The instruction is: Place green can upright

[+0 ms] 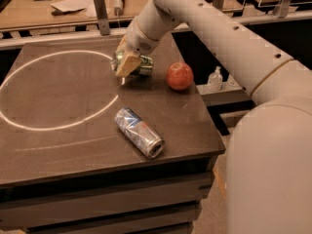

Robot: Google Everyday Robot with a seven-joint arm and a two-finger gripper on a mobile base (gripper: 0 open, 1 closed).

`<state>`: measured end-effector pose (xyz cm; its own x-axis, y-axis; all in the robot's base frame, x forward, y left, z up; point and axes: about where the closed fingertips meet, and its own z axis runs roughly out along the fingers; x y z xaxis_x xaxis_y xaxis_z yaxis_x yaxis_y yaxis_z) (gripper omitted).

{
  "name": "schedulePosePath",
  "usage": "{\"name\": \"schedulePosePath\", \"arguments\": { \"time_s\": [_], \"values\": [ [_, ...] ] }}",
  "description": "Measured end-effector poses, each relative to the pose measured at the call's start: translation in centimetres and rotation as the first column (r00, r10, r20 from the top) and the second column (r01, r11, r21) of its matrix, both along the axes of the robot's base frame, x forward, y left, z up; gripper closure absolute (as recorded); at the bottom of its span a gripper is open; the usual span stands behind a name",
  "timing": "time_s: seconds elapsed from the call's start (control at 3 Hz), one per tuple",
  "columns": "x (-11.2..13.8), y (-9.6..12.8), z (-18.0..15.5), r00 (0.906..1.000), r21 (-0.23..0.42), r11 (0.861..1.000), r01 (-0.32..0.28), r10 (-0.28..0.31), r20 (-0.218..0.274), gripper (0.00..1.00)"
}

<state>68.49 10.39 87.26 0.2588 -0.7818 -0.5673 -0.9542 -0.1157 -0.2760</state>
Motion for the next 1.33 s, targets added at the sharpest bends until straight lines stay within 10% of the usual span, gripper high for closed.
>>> {"name": "schedulePosePath", "arguments": {
  "time_s": [1.33],
  "values": [
    [2.2,-3.3,5.0,0.9966,0.086,0.996,0.025,-0.032,0.076,1.00]
  ]
}}
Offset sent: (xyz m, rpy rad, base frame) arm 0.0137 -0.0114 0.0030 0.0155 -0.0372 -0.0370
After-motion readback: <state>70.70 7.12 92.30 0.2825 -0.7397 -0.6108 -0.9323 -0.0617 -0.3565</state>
